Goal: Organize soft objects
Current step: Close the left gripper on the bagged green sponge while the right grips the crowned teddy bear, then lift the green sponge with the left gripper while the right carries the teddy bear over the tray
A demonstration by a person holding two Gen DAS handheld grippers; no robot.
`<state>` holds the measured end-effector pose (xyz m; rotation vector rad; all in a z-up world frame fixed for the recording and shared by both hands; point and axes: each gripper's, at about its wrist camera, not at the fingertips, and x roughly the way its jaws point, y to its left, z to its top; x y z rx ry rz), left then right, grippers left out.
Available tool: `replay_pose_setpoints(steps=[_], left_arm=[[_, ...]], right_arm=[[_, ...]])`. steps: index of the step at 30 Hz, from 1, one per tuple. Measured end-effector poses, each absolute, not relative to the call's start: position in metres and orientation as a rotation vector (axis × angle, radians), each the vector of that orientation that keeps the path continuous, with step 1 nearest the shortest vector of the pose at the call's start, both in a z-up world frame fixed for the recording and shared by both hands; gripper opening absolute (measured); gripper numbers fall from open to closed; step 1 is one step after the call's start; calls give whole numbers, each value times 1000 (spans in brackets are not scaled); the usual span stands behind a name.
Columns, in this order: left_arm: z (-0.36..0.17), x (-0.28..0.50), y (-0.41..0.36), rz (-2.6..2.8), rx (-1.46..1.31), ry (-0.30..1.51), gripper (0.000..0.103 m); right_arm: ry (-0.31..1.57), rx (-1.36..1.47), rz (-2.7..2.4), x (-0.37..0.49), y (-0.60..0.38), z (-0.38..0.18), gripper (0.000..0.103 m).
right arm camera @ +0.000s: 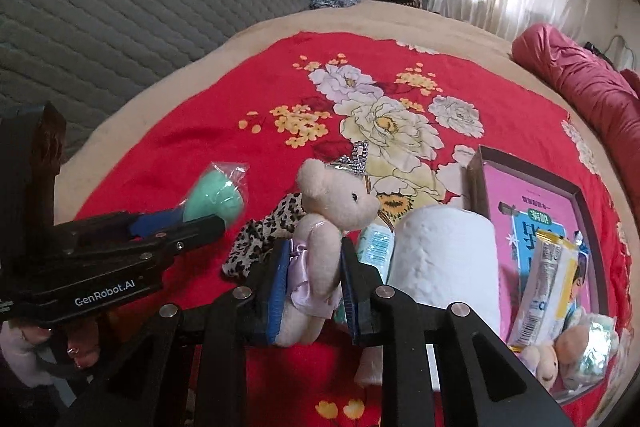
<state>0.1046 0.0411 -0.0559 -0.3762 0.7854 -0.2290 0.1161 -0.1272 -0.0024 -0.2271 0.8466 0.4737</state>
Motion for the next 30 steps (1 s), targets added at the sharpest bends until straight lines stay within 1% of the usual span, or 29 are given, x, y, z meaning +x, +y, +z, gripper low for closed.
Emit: replay_pose_setpoints(steps=[18, 30], left_arm=[[-22, 67, 1, -200, -293, 776, 37], [-12, 50, -31, -205, -212, 768, 37]], right_arm=[[767, -166, 432, 78, -171, 31, 25], [700, -83, 401, 53, -214, 54, 25]])
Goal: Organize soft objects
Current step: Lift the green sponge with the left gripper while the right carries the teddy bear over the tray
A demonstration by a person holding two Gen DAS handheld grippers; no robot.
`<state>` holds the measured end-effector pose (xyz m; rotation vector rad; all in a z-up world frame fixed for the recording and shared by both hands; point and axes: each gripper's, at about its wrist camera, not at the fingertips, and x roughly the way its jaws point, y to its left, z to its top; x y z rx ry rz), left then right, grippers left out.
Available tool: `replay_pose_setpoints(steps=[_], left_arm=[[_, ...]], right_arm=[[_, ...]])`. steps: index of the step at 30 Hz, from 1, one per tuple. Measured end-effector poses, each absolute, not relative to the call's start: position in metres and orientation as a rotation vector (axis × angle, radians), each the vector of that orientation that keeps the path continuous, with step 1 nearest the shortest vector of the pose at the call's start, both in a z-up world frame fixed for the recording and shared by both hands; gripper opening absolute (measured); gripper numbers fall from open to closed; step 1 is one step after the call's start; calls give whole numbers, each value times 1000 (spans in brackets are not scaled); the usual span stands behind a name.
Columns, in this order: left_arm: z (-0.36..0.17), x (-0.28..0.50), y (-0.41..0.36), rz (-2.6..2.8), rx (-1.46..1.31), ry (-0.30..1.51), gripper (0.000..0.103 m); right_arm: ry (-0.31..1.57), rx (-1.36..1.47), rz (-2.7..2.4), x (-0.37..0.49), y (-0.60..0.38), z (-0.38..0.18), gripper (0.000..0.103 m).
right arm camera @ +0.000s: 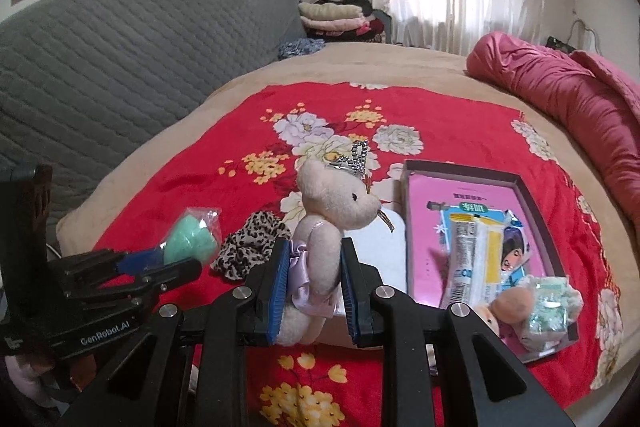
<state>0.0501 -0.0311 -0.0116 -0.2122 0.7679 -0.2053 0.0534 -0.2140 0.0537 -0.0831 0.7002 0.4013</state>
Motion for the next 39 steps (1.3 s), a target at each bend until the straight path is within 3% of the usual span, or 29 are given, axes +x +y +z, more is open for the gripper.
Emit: replay_pose_setpoints(steps=[21, 39], left_arm=[[19, 48, -124, -355, -144, 761, 37], [7, 114, -235, -454, -34, 826, 37]], right_arm=[[571, 98, 104, 43, -345, 77, 25], [674, 236, 3, 53, -411, 30, 25]])
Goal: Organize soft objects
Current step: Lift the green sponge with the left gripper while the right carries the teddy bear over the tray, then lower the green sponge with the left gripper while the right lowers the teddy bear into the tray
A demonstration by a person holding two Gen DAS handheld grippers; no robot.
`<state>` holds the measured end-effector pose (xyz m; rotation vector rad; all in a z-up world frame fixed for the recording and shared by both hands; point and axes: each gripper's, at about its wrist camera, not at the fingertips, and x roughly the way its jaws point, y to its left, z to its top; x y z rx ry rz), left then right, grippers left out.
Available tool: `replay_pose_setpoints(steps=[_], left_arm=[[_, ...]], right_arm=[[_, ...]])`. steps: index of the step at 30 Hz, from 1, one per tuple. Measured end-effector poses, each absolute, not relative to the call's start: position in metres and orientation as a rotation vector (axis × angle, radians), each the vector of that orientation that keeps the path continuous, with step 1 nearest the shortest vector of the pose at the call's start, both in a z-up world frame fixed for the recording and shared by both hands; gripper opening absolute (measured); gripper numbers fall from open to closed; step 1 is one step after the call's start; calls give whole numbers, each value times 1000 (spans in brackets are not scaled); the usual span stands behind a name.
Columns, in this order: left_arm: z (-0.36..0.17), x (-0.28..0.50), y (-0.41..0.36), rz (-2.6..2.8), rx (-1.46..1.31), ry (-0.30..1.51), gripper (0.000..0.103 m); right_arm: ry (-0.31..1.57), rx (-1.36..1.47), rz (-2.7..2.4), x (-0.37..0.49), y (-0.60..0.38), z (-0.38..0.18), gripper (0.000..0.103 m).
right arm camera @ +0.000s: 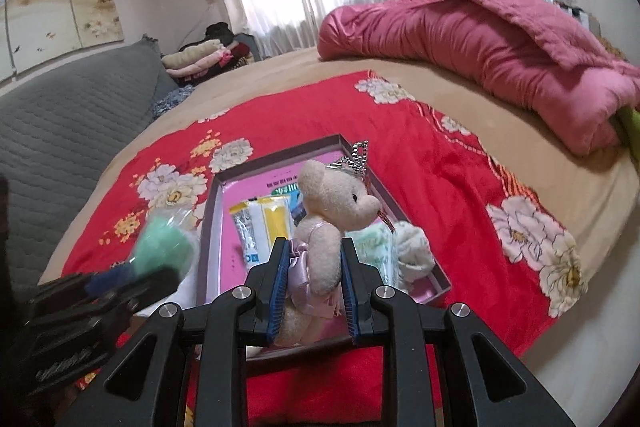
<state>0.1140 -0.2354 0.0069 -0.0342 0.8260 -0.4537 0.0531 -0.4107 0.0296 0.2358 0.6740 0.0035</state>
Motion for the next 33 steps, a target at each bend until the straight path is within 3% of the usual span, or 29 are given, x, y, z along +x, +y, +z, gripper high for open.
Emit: replay_pose_setpoints(steps=[22, 33], left_arm=[[-43, 151, -270, -429, 41, 970, 38], [-47, 153, -271, -428, 60, 970, 40]], right_arm=[[731, 272, 27, 91, -415, -8, 27], [736, 318, 84, 95, -414, -12, 45]])
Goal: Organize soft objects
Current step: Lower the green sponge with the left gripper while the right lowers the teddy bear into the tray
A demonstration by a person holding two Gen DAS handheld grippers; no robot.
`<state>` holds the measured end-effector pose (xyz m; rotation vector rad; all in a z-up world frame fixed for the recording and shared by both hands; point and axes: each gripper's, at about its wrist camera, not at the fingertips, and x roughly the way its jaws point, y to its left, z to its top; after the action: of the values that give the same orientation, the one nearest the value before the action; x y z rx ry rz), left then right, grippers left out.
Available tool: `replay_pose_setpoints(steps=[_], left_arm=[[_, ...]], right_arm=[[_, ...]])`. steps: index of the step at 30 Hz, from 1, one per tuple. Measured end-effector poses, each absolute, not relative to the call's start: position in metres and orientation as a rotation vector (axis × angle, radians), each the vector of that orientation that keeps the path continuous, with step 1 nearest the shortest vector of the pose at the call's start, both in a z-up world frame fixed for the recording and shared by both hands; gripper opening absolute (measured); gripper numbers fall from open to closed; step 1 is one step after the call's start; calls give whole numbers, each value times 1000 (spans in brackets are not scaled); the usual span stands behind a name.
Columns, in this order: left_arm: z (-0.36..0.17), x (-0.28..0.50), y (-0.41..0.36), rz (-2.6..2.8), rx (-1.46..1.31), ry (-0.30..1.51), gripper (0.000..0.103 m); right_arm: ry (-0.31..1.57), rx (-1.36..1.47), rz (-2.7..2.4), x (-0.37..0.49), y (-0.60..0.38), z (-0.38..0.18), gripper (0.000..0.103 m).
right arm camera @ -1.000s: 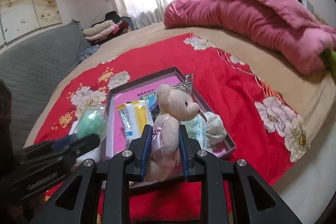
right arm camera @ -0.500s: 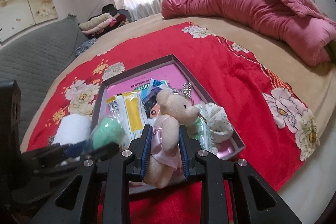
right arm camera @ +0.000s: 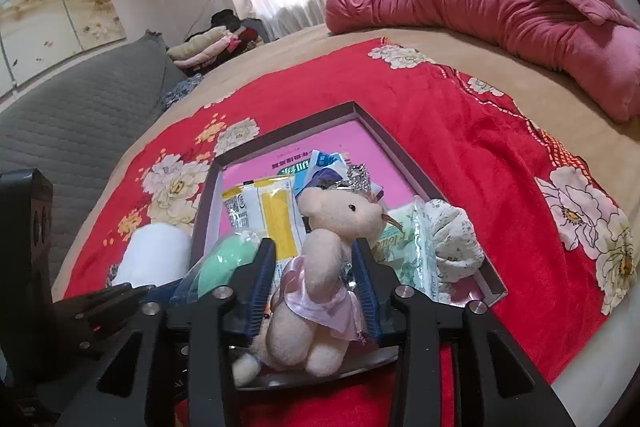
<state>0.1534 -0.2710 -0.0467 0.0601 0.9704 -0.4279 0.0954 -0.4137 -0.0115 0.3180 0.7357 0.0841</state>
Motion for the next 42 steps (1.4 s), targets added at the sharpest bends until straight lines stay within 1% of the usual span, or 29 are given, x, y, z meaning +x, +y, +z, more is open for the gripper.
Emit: replay_pose_setpoints(steps=[1, 5, 10, 15, 20, 31, 33, 34, 42], left_arm=[[-46, 153, -271, -429, 62, 969, 40], [-46, 153, -270, -436, 50, 967, 42], [-45, 152, -270, -452, 38, 968, 47], [-43, 151, -271, -456, 35, 967, 53], [-39, 150, -271, -454, 34, 955, 56], [-30, 147, -271, -462, 40, 926, 57], [-29, 147, -270, -459, 39, 925, 57], [-28, 146, -270, -462, 36, 924, 57], [-21, 142, -267, -466, 29, 906, 59]], right_arm=[[730, 326, 94, 95, -414, -11, 49], [718, 320, 109, 94, -410, -9, 56], [708, 302, 109, 91, -407, -6, 58], [685, 308, 90, 87, -413, -2, 59], [663, 328, 54, 81, -424, 2, 59], [655, 317, 13, 77, -427, 5, 59], [650, 316, 10, 76, -427, 6, 65], [647, 317, 5, 75, -428, 6, 69], [635, 310, -6, 73, -429, 9, 70]])
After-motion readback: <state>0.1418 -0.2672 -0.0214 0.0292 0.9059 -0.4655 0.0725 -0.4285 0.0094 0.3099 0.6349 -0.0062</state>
